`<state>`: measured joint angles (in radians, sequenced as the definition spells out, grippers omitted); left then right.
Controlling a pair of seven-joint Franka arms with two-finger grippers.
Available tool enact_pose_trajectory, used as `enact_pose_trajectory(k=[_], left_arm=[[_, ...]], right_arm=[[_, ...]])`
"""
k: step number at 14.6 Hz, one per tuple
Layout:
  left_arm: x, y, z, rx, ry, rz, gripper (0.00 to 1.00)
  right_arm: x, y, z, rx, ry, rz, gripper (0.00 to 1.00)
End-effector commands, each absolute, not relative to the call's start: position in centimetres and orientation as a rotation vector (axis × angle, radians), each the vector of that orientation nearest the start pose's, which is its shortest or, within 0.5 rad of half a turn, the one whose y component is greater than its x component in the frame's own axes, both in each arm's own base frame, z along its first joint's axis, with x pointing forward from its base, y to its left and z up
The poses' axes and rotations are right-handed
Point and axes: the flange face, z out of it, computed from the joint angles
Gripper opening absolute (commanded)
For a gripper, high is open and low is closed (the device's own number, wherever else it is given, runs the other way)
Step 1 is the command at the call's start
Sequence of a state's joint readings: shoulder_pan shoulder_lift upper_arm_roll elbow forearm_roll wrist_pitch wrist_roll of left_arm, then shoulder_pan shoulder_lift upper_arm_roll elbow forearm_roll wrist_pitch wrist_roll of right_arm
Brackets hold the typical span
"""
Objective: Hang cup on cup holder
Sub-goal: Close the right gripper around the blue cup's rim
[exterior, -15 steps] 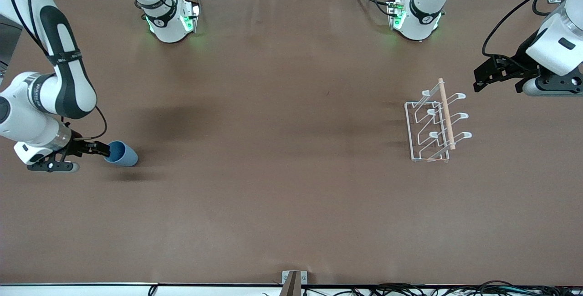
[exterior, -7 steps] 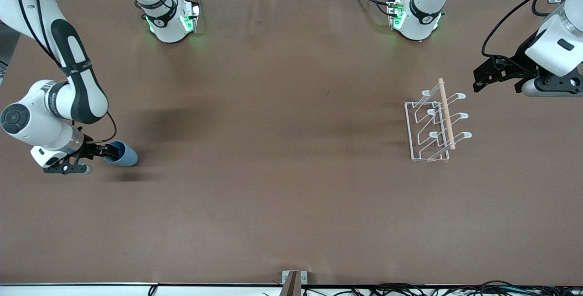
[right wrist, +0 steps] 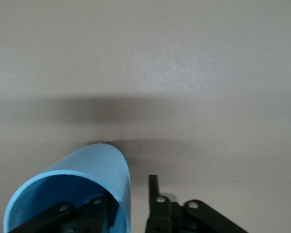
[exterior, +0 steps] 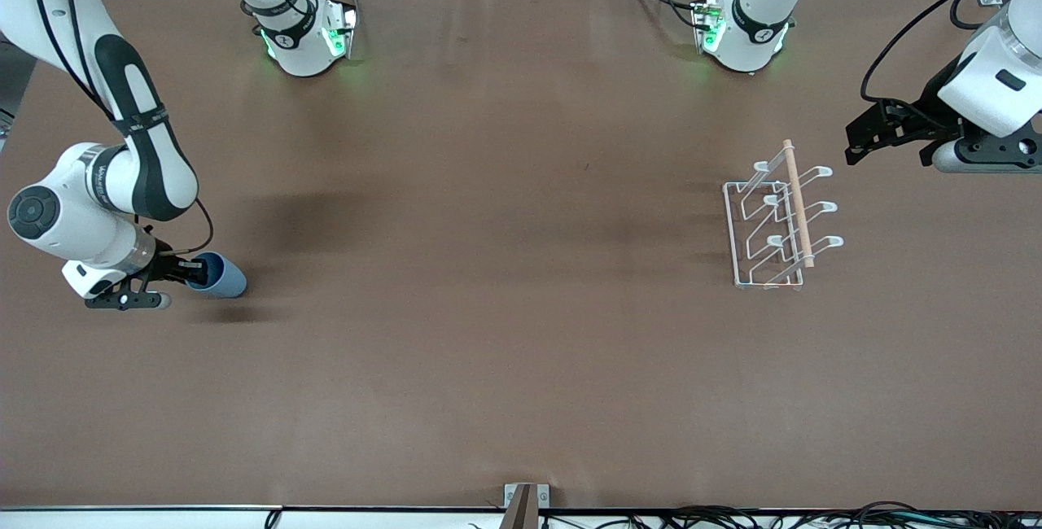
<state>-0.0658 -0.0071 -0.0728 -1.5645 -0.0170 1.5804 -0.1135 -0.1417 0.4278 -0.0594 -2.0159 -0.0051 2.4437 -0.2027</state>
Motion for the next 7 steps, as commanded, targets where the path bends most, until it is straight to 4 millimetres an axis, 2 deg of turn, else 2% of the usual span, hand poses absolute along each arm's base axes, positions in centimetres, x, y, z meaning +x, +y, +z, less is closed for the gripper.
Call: enact_pose_trajectory(k=[1,3,7], left_arm=[[54.6,-7.8,63.4,-3.149,0.051,-0.035,1.00],[54.6,-7.8,63.5,-3.149,0.048,-0.037,1.00],[54.5,-7.8,63.6,-3.149,0.051,-0.040,1.00]], right_arm=[[59.0,-12.0,24.6,-3.157,-0.013,-0.010,0.00],[59.6,-12.2,26.7,-3.151,-0.015,0.032,0.00],[60.0,-11.4,37.1,-3.110,0.009,0.050,0.00]])
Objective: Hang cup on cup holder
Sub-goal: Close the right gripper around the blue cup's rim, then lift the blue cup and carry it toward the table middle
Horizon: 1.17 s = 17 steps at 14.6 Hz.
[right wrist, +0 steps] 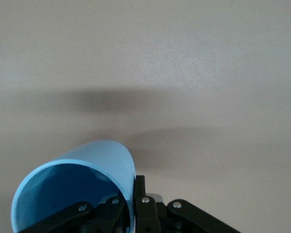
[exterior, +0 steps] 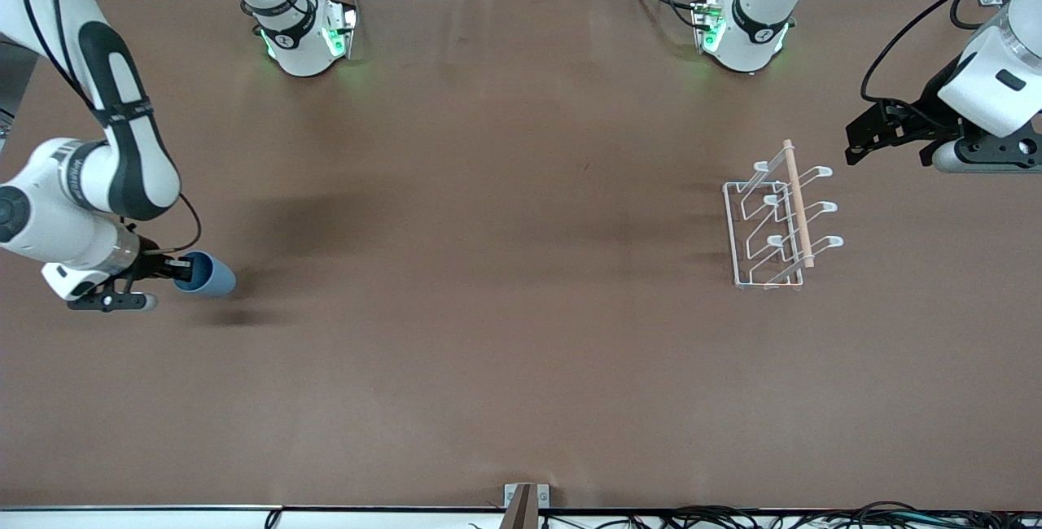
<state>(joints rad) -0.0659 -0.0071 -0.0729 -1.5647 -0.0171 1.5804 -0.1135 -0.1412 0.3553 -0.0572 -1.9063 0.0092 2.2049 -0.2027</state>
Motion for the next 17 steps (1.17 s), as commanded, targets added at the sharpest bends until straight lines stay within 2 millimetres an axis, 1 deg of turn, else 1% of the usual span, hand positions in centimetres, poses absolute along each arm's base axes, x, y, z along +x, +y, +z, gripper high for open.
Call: enact_pose_trajectory(k=[1,3,5,7,9,11,12,14,15,16,17], left_arm=[[54.5,-7.9,63.6,-3.149,0.053,-0.037,1.00],[54.5,-7.9,63.6,-3.149,0.053,-0.037,1.00],[54.5,-7.9,63.6,-3.149,0.053,-0.040,1.00],[54.5,-7.8,63.6,-3.149,0.051,-0.040,1.00],[54.5,-7.8,63.7,-3.149,0.051,-0.042,1.00],[54.6,-7.8,63.7,-3.149,0.063,-0.042,1.00],[54.6,-7.8,63.7,-3.149,0.072,-0.042,1.00],[54.6,-7.7,63.9,-3.151,0.073,-0.049,1.00],[54.6,-7.7,64.0,-3.151,0.075,-0.052,1.00],[54.5,-7.8,64.0,-3.149,0.080,-0.052,1.00],[54.5,-7.8,64.0,-3.149,0.080,-0.052,1.00]], right_arm=[[59.7,-11.1,39.2,-3.104,0.005,0.036,0.01],[58.9,-9.1,43.5,-3.103,-0.033,-0.011,0.02],[57.8,-6.2,46.7,-3.061,-0.050,-0.026,0.02],[57.0,-3.2,48.4,-2.921,-0.032,-0.020,0.02],[56.5,-0.7,49.2,-2.793,-0.015,-0.005,0.02],[56.3,2.7,49.3,-2.669,-0.024,0.029,0.02],[56.1,4.2,49.1,-2.621,-0.027,0.039,0.02],[56.1,6.5,49.1,-2.505,-0.008,0.049,0.01],[55.7,8.4,48.6,-2.449,-0.009,0.071,0.01],[55.2,10.7,48.1,-2.391,-0.015,0.099,0.01],[54.9,12.0,47.6,-2.345,-0.004,0.118,0.01]])
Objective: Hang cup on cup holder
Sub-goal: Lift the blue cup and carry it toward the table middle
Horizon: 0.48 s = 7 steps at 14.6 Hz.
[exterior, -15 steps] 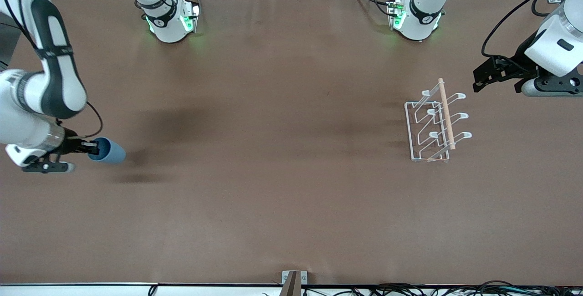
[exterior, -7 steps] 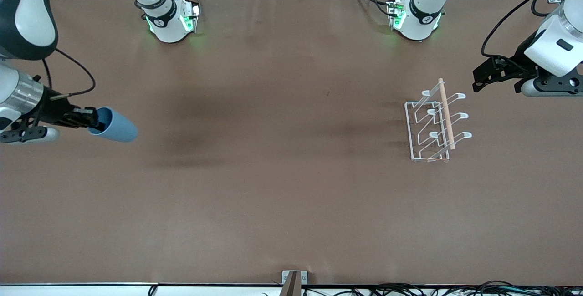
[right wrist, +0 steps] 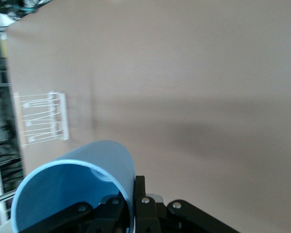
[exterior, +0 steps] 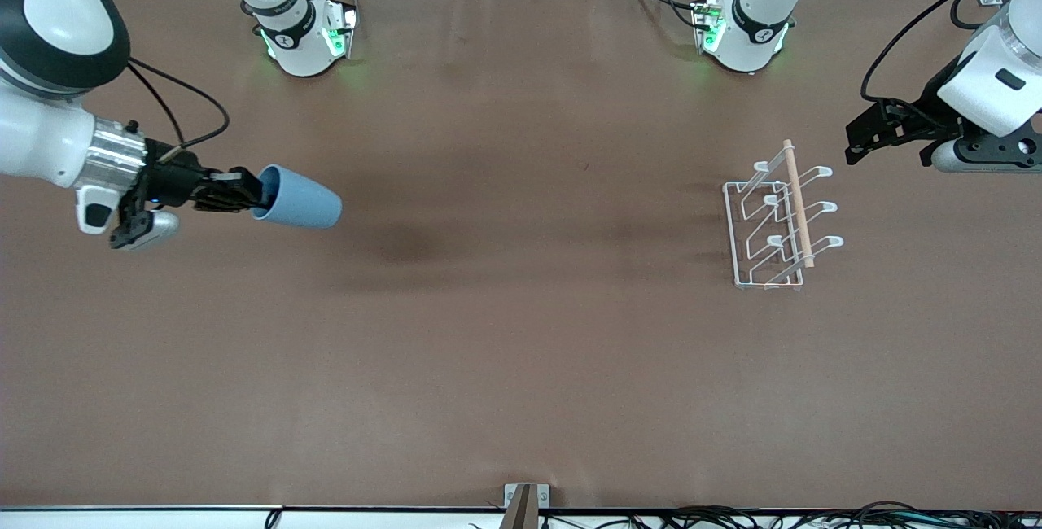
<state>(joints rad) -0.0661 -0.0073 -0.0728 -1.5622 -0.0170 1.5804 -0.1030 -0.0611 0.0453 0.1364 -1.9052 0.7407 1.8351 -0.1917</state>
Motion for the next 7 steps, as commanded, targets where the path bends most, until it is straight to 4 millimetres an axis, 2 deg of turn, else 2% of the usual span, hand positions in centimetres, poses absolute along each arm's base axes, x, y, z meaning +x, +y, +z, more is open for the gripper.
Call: enact_pose_trajectory(k=[1,4,7], left_arm=[[54.5,-7.8,64.3,-3.150,0.080,-0.061,1.00],[54.4,-8.1,64.6,-3.151,0.094,-0.071,1.00],[53.9,-9.9,64.9,-3.173,0.222,-0.077,1.00]], right_arm=[[54.5,13.0,47.0,-2.305,0.008,0.142,0.01],[53.1,16.4,45.3,-2.179,0.043,0.212,0.01],[52.1,20.4,45.5,-2.077,0.034,0.250,0.01]])
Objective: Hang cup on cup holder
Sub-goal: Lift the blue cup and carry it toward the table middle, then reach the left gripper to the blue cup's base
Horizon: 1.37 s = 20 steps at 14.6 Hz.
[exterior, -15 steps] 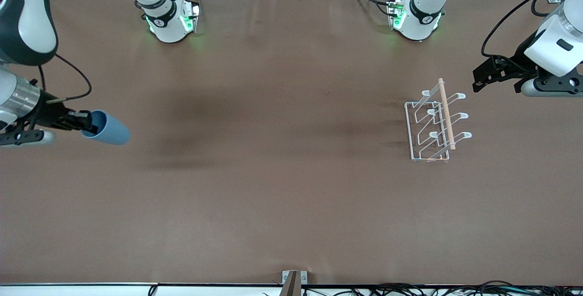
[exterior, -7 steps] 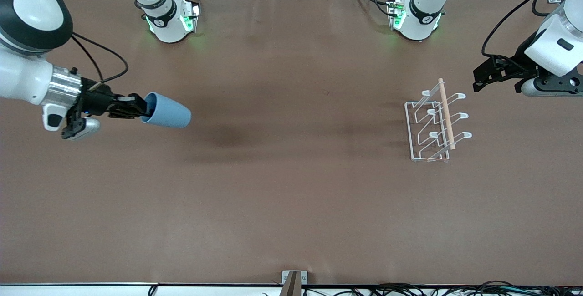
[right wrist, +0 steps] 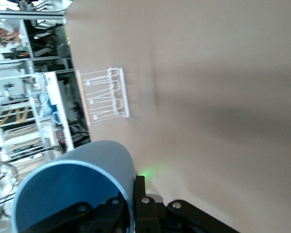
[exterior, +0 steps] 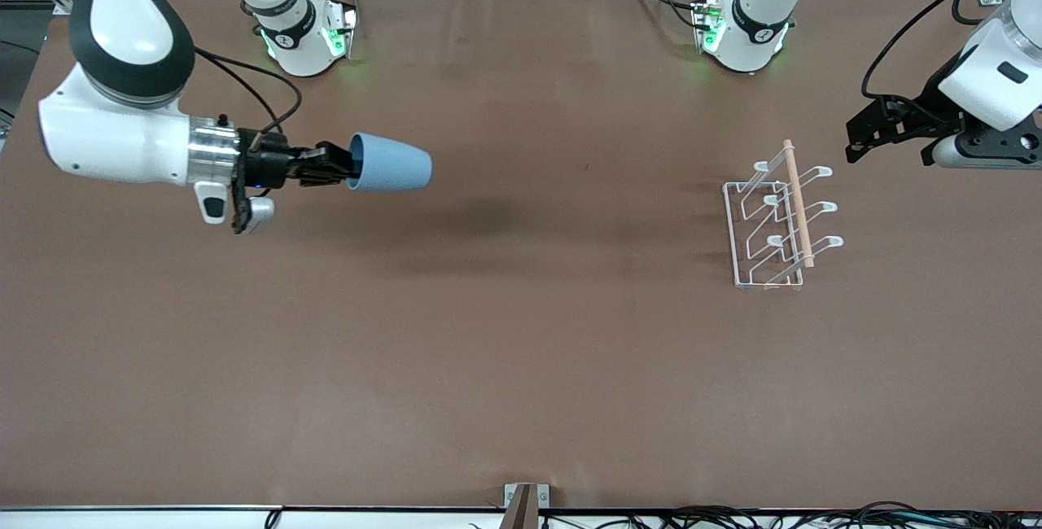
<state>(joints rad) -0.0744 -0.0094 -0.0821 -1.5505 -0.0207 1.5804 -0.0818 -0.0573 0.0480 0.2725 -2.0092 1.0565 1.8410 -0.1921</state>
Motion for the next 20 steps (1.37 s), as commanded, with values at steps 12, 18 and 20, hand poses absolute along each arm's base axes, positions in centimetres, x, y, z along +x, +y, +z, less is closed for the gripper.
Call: enact_pose_trajectory(k=[12,18,20], left_arm=[[48.5,-25.1,65.4,-2.910,1.377,-0.048,1.00],[45.4,-34.8,62.7,-2.736,1.747,-0.065,1.00],[45.4,-38.3,59.9,-2.716,1.857,-0.046,1.00]], right_arm=[[49.5,30.9,40.5,-1.827,0.209,0.369,0.00],[49.2,31.8,39.4,-1.846,0.227,0.368,0.01],[49.2,31.8,39.4,-1.846,0.226,0.367,0.01]])
